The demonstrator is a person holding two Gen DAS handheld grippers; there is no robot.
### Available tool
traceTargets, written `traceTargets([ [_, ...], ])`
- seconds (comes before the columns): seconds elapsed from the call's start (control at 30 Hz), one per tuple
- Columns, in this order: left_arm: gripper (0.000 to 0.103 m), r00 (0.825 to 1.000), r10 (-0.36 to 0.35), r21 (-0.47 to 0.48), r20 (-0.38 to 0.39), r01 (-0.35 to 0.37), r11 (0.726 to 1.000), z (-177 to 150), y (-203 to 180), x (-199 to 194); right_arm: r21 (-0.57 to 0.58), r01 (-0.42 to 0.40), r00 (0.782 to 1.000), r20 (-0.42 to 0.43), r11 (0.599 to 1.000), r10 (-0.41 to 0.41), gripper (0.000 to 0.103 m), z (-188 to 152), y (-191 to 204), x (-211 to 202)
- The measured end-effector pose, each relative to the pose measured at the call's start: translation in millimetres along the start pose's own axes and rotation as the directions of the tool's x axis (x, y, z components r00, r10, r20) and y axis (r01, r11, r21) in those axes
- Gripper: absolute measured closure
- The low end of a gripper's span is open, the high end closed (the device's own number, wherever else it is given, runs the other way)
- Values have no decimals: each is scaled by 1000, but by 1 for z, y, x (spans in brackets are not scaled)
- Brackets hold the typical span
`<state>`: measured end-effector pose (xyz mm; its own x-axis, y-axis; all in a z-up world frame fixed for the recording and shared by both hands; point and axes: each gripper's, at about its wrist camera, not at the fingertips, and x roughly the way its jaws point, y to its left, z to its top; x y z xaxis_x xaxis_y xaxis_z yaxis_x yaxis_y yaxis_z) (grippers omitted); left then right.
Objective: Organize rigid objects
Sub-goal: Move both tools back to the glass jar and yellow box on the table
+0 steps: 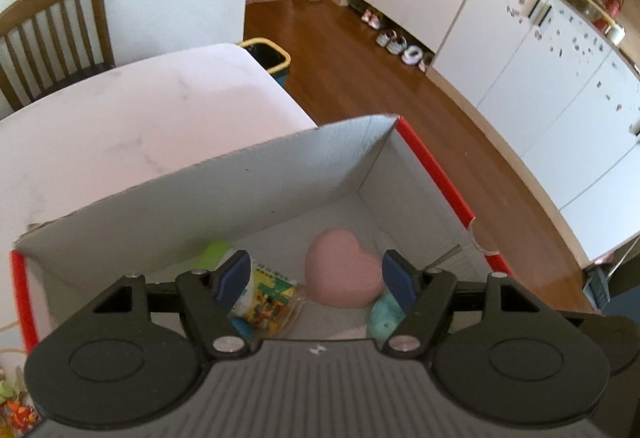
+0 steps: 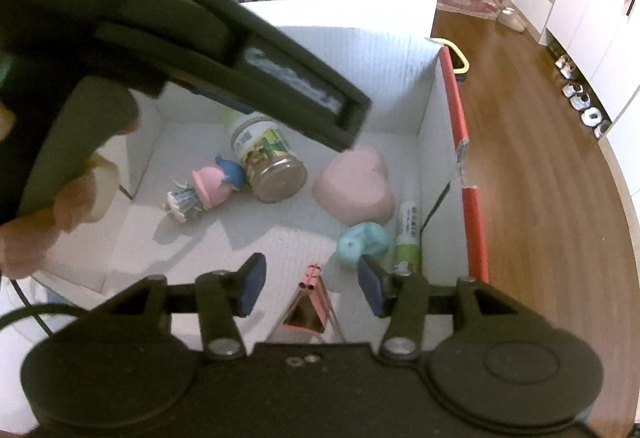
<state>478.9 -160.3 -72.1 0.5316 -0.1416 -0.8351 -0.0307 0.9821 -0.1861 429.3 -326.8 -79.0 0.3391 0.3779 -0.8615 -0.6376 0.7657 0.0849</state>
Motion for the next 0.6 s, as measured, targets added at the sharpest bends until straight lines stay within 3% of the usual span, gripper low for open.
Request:
traceTargets([
  [0.6,31,990,-13,-15,140,15,1000,-30,-2,-84,20,5,995,99,1000,-7,40,-8,15,-48],
])
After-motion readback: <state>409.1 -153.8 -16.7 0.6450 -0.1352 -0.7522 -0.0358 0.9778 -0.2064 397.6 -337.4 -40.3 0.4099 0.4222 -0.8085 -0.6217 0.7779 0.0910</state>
